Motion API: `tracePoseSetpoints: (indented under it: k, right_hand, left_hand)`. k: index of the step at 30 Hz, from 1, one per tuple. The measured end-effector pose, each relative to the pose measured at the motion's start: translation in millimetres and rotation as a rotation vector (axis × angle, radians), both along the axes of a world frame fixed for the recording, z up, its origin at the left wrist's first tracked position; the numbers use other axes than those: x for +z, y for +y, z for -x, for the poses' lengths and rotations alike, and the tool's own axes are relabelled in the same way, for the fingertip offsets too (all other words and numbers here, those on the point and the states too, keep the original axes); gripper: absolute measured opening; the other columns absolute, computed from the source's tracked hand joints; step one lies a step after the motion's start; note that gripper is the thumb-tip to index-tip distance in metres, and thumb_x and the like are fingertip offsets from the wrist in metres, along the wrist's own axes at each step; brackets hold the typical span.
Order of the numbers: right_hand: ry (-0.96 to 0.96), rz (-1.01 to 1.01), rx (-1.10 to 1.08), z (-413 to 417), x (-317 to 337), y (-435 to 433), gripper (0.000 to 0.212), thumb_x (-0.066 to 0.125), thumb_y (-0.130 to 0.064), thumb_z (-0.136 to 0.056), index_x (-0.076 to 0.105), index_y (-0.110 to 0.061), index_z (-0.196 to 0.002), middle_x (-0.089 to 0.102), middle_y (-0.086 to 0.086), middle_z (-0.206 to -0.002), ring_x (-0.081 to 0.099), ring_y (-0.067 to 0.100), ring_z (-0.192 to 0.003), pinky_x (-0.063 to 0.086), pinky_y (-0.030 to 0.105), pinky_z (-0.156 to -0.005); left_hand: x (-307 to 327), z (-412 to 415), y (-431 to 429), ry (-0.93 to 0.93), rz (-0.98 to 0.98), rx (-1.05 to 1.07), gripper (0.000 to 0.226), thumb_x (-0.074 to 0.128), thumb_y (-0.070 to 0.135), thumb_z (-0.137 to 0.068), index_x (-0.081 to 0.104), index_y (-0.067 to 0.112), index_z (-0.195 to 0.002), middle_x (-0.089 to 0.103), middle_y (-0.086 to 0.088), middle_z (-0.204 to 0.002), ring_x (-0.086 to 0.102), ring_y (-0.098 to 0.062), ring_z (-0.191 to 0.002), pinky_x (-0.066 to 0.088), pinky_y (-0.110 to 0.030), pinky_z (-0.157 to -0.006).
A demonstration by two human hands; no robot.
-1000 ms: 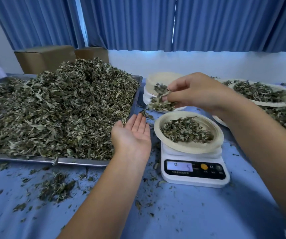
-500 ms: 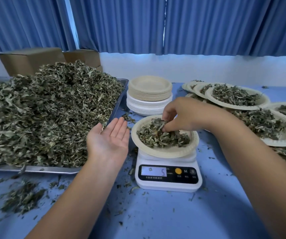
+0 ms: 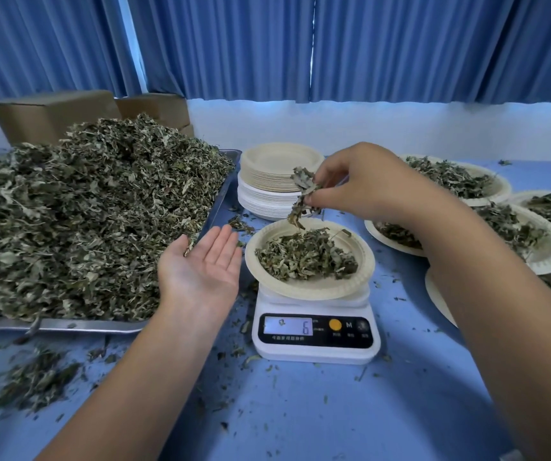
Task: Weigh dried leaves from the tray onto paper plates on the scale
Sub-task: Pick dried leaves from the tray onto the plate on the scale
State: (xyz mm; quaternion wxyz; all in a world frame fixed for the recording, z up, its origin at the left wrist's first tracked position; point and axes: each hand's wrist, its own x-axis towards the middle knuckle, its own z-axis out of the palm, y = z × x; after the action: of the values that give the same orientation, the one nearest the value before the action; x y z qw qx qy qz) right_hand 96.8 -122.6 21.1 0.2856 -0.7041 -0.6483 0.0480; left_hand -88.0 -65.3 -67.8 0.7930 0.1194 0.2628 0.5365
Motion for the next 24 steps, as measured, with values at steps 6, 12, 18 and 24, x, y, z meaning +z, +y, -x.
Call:
tracePoseSetpoints:
  k: [6,12,18,24]
  right_hand:
    - [0.013,-0.035,0.004,1.8,0.2,0.4,0.02,0.074,-0.033,-0.079,0.06,-0.028,-0.066,0.064,-0.01,-0.076,0.057,0.005,-0.071,0.041,0.016,-0.059]
    - [0.005,-0.021,-0.013,3.3,-2.8,1.5,0.017,0.074,-0.033,-0.079,0.062,-0.027,-0.069,0.066,-0.009,-0.079,0.06,0.006,-0.076,0.041,0.015,-0.061]
    - [-0.066,0.056,-0.016,1.6,-1.7,-0.7,0.017,0.073,-0.032,-0.08,0.069,-0.018,-0.07,0.066,-0.001,-0.071,0.06,0.013,-0.071,0.039,0.015,-0.057]
    - [-0.231,0.192,-0.015,5.6,-3.2,-3.6,0.032,0.066,-0.03,-0.085,0.064,-0.002,-0.071,0.035,0.004,-0.051,0.029,0.014,-0.048,0.025,0.026,-0.046]
  left_hand:
    - [0.0,-0.4,-0.1,0.004,-0.001,0.0,0.051,0.031,0.036,-0.101,0.051,-0.004,-0.126,0.059,-0.018,-0.122,0.052,-0.028,-0.124,0.037,-0.04,-0.107]
    - [0.2,-0.6,-0.5,0.009,-0.002,-0.008,0.051,0.032,0.035,-0.1,0.051,-0.004,-0.126,0.059,-0.018,-0.123,0.052,-0.028,-0.124,0.038,-0.04,-0.106]
    - [0.0,-0.4,-0.9,0.017,0.001,-0.015,0.05,0.033,0.036,-0.1,0.052,-0.004,-0.125,0.06,-0.018,-0.121,0.053,-0.028,-0.122,0.04,-0.039,-0.103]
    - [-0.5,-1.6,-1.9,0.022,-0.002,-0.02,0.05,0.033,0.036,-0.1,0.053,-0.003,-0.123,0.06,-0.017,-0.121,0.054,-0.028,-0.121,0.04,-0.038,-0.104]
